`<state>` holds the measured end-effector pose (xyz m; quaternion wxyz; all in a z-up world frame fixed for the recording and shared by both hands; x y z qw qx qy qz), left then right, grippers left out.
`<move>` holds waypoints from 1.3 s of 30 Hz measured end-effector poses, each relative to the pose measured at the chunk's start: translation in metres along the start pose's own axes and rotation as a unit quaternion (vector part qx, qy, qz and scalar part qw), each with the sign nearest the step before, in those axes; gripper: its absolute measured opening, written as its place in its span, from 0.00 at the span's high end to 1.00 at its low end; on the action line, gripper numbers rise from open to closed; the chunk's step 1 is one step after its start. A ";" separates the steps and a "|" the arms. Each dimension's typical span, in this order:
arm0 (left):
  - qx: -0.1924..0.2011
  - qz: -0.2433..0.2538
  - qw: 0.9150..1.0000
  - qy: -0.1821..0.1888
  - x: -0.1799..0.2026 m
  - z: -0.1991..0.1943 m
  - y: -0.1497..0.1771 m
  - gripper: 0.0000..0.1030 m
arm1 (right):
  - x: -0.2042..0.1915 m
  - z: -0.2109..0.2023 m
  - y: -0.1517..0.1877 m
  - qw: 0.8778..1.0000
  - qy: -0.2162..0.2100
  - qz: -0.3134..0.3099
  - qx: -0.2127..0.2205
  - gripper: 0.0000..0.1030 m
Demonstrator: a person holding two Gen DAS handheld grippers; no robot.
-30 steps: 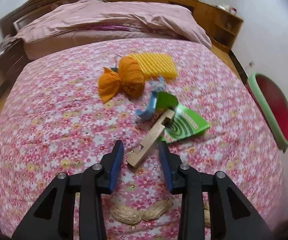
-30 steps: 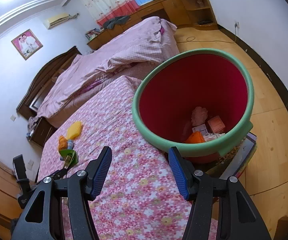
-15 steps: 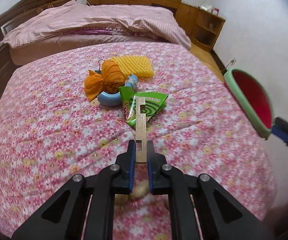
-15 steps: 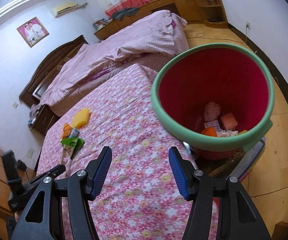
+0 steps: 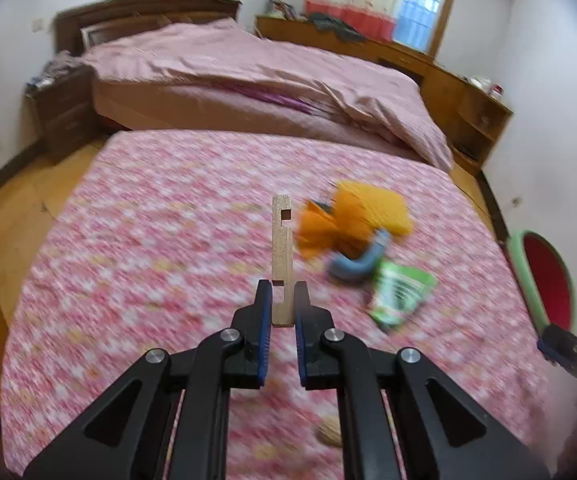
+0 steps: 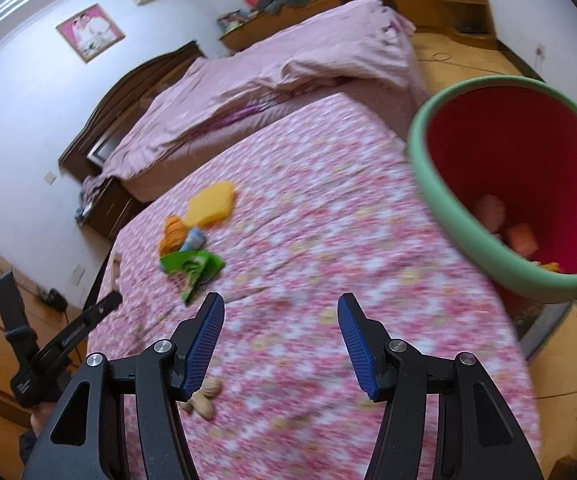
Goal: Collect trash
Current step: 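Grasp the green mosquito-coil box with the right tool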
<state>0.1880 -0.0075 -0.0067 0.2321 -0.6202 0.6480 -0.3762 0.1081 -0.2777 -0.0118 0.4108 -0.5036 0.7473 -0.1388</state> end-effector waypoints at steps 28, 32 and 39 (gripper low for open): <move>0.027 -0.085 0.995 0.037 -0.051 0.013 0.005 0.91 | -0.106 0.122 0.017 0.989 0.064 -0.124 -0.048 0.23; 0.029 -0.091 0.995 0.037 -0.052 0.011 0.005 0.91 | -0.111 0.134 0.015 0.984 0.086 -0.147 -0.045 0.23; 0.033 -0.096 0.994 0.044 -0.052 0.005 0.005 0.91 | -0.115 0.142 0.018 0.974 0.112 -0.192 -0.033 0.28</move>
Point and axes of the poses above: each gripper's, at about its wrist camera, not at the fingertips, and z roughly the way its jaws point, x to its right, y to its underside, the point moved 4 cm from there along z, roughly the way its jaws point, and after that the axes turned 8 degrees about x, right-handed, at the moved point
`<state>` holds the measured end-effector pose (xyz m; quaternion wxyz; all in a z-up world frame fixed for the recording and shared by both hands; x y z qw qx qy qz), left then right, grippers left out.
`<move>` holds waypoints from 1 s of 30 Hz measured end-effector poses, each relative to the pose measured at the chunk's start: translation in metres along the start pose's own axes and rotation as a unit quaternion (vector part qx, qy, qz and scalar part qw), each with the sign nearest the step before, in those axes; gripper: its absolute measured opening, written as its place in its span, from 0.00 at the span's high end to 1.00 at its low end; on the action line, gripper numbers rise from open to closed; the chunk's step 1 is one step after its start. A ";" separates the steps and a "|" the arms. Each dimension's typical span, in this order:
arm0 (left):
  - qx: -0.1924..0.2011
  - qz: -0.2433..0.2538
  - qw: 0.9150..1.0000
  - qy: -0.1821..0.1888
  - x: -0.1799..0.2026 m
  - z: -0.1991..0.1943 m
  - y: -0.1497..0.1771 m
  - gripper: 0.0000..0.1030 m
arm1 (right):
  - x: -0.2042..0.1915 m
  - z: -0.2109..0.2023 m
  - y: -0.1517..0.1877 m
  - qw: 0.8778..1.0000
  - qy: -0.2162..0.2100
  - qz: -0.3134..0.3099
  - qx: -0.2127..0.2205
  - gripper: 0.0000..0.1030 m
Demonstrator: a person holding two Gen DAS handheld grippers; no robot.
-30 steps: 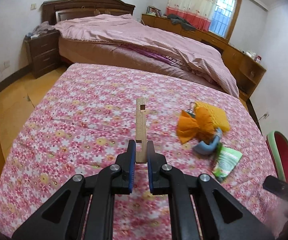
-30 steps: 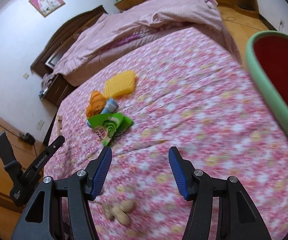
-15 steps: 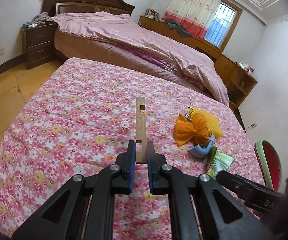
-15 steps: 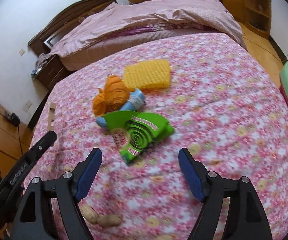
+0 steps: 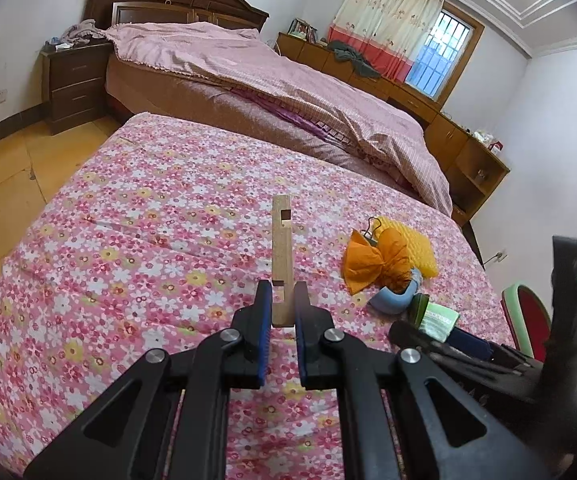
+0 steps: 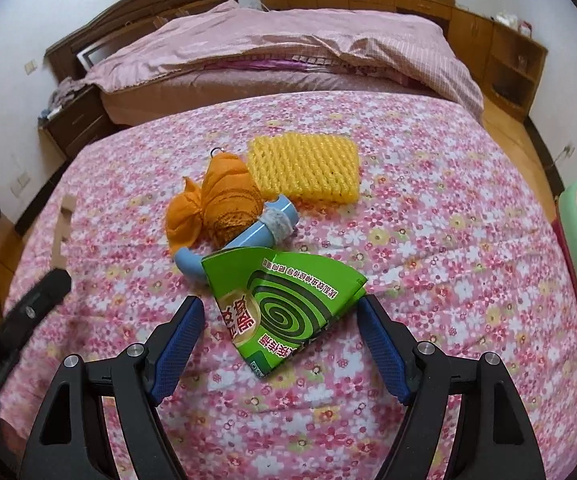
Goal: Collect trash
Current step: 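Grasp the green mosquito-coil box with the right tool, then carry the wooden stick and green box over the red bin with both tools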
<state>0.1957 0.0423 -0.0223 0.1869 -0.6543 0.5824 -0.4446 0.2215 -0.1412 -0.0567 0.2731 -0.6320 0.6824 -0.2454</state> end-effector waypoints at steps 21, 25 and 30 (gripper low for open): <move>-0.003 0.000 1.000 0.000 0.003 -0.002 0.001 0.91 | 0.063 -0.050 0.021 0.996 -0.013 0.075 0.042 0.65; -0.004 0.000 1.000 -0.001 0.003 0.000 0.002 0.91 | 0.084 -0.072 0.030 0.994 -0.010 0.090 0.057 0.65; -0.005 0.003 1.000 0.001 0.004 0.002 0.003 0.91 | 0.110 -0.096 0.037 0.991 0.006 0.109 0.074 0.65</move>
Point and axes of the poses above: each gripper's, at about its wrist camera, not at the fingertips, and z roughly the way its jaws point, x to its right, y to its underside, the point moved 4 cm from there along z, roughly the way its jaws point, and after that the axes turned 8 degrees about x, right-handed, at the moved point
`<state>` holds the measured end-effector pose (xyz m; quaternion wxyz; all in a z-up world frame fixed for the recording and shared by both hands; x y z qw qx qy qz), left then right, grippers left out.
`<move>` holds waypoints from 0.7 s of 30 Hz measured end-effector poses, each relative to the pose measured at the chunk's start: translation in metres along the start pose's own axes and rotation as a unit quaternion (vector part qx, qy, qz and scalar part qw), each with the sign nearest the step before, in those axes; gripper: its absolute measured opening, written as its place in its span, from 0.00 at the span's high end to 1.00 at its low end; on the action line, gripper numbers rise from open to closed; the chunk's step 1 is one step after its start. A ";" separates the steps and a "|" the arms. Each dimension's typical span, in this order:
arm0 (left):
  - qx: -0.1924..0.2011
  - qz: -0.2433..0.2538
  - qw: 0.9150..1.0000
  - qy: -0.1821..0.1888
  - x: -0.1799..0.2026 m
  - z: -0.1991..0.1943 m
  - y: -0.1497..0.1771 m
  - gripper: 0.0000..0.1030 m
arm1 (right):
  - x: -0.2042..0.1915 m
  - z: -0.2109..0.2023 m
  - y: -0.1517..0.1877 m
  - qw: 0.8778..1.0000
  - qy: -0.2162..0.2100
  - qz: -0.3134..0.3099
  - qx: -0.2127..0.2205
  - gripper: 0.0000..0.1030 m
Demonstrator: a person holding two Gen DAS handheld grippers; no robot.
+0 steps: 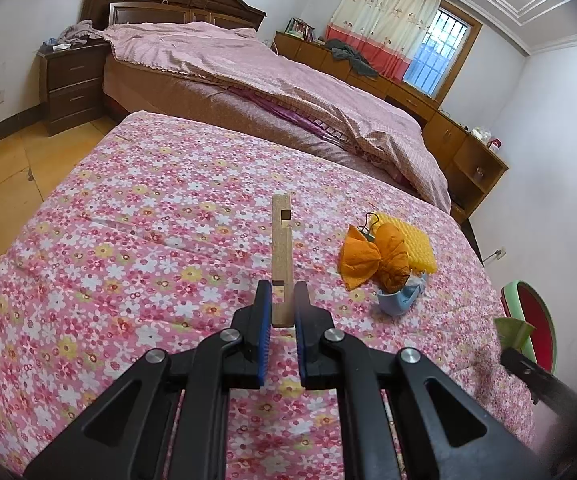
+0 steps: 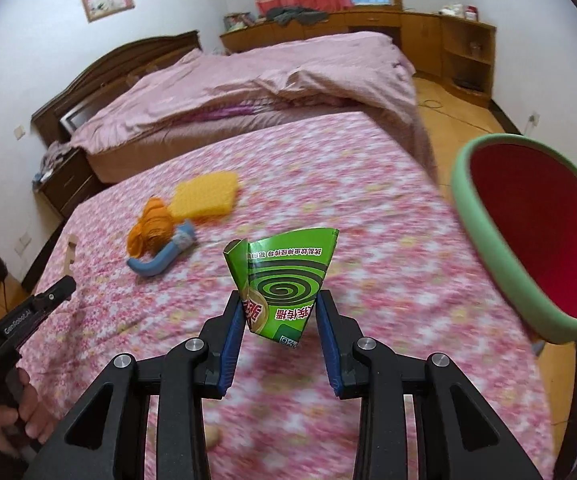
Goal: Collect trash
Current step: 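Carry the wooden stick and green box over the red bin with both tools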
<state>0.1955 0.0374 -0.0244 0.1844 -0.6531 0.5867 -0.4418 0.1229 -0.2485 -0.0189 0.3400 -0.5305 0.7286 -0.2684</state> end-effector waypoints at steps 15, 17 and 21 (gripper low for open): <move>-0.004 0.035 0.999 -0.001 0.030 -0.002 0.002 0.91 | 0.102 -0.061 0.001 0.995 0.050 0.081 0.044 0.65; -0.007 0.037 0.999 0.005 0.039 -0.006 0.003 0.91 | 0.113 -0.066 0.003 0.993 0.051 0.092 0.047 0.65; -0.017 0.045 0.998 0.027 0.064 -0.012 0.005 0.91 | 0.130 -0.076 0.004 0.991 0.050 0.109 0.058 0.65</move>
Point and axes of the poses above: each gripper's, at about its wrist camera, not at the fingertips, and z roughly the way its jaws point, x to its right, y to its underside, the point moved 4 cm from there along z, roughly the way its jaws point, and after that the axes turned 8 degrees about x, right-handed, at the moved point
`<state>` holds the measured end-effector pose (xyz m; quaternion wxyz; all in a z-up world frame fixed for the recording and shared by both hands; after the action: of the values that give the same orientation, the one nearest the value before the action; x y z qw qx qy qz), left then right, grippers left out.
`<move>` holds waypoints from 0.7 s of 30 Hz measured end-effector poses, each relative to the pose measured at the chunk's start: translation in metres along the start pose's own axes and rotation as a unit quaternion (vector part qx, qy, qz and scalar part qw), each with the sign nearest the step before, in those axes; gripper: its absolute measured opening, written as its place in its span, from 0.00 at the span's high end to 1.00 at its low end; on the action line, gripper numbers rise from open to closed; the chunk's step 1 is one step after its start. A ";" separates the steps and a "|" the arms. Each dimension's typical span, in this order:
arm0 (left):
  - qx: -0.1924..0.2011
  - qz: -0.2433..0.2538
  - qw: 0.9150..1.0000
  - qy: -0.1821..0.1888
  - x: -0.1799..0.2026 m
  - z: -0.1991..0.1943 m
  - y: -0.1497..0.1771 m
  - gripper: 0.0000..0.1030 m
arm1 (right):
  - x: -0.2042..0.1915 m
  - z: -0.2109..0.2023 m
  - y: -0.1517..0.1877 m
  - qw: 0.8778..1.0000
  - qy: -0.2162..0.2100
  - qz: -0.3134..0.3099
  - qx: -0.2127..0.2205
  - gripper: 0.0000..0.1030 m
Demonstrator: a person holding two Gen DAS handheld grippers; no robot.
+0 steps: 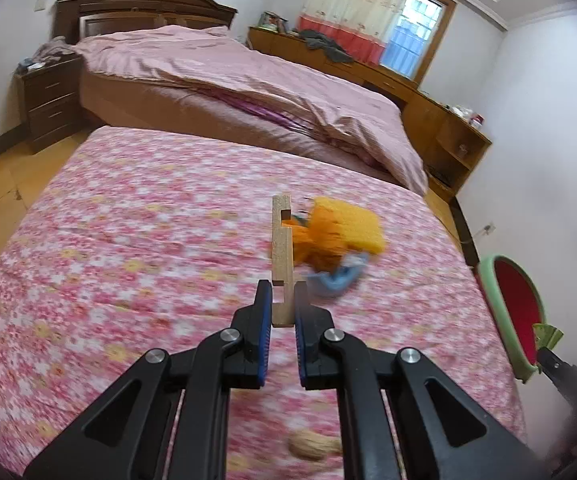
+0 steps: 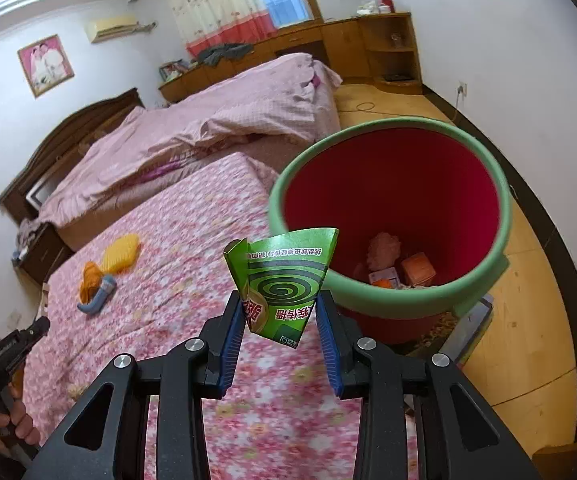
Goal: Collect trash
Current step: 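Carry the wooden stick and green box over the red bin with both tools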
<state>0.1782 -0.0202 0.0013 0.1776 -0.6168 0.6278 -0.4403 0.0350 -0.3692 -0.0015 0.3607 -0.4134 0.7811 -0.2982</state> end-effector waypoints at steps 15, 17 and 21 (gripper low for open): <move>-0.027 0.063 0.994 0.086 0.121 -0.009 0.008 0.91 | 0.061 -0.014 -0.017 0.997 -0.008 0.071 0.020 0.65; -0.030 0.075 0.992 0.093 0.138 -0.007 0.011 0.91 | 0.067 -0.015 -0.020 0.997 -0.008 0.075 0.021 0.65; -0.039 0.100 0.989 0.104 0.169 0.001 0.019 0.91 | 0.079 -0.017 -0.025 0.996 -0.010 0.081 0.025 0.65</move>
<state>0.1374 -0.1803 0.0408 0.1301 -0.5086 0.7178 -0.4573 0.0005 -0.4460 0.0026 0.4013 -0.3423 0.8010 -0.2832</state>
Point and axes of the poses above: each gripper's, at about its wrist camera, not at the fingertips, and z roughly the way its jaws point, x to its right, y to its underside, the point moved 4 cm from there along z, roughly the way its jaws point, and after that the axes turned 8 degrees about x, right-handed, at the moved point
